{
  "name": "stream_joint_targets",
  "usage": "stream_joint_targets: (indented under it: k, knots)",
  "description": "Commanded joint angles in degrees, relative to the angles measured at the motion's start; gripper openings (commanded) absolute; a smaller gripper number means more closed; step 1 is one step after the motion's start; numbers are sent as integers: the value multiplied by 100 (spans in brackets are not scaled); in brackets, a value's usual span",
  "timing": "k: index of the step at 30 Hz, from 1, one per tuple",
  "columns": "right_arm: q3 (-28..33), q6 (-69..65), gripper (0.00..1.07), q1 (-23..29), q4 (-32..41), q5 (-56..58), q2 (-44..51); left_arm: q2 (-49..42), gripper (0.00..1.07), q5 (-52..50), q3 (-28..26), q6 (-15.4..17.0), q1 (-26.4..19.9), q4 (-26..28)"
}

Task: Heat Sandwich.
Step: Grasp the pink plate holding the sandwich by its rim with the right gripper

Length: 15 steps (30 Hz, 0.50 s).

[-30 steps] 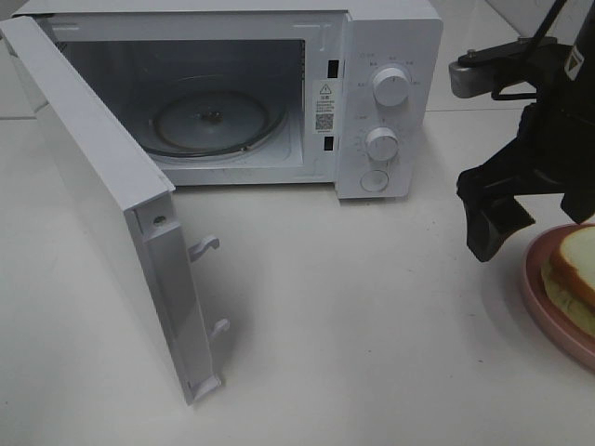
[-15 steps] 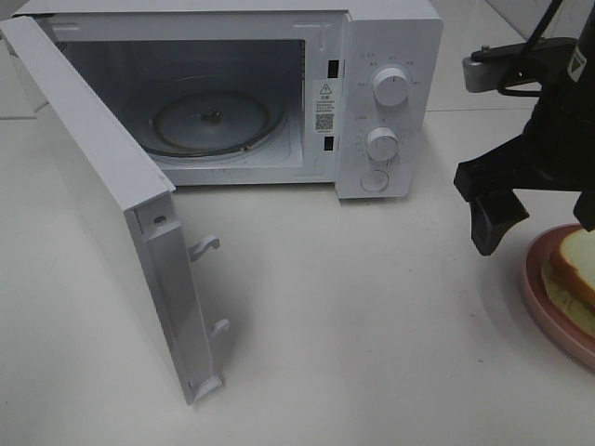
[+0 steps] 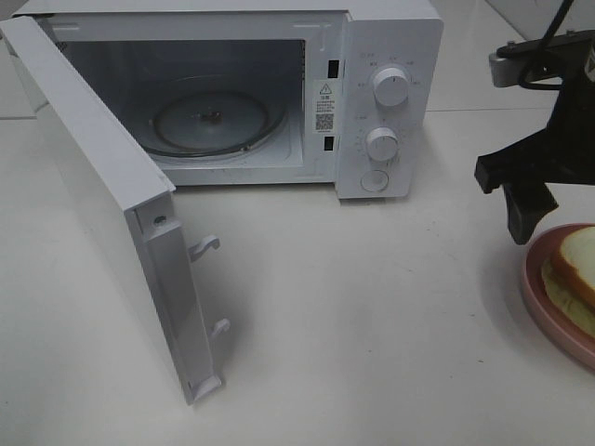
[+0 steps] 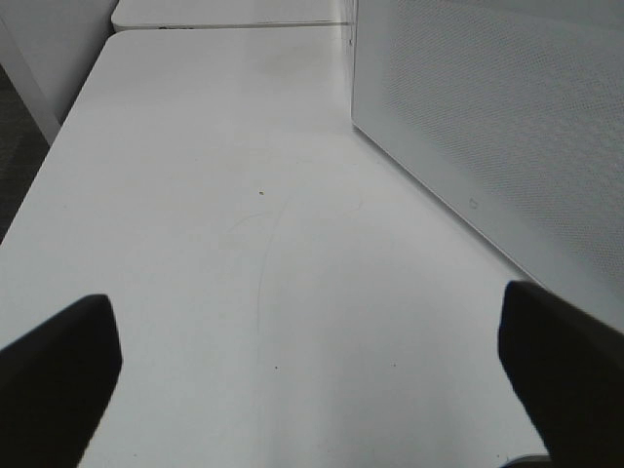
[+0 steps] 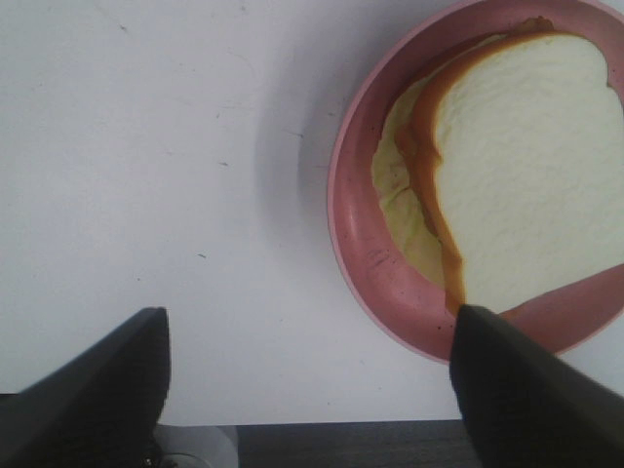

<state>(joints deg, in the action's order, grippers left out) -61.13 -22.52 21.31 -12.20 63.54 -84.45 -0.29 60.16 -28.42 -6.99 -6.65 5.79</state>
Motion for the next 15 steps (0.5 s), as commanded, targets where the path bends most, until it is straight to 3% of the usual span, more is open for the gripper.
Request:
stream_joint_targets:
  k: [1,8,12,15]
  knots:
    - [-6,372,75,-401,447,-6,40,-126,98,-69,17,29,-23,46]
    - [223,779,75,-762,739,-413,40,-126,98,-69,17,29,-23,46]
    - [831,791,75,-796,756,-1180,40,-126,98,-69,17,29,-23,46]
    - [940,773,75,-796,705,-1387,29,-126,98,-69,17,29,-23,46]
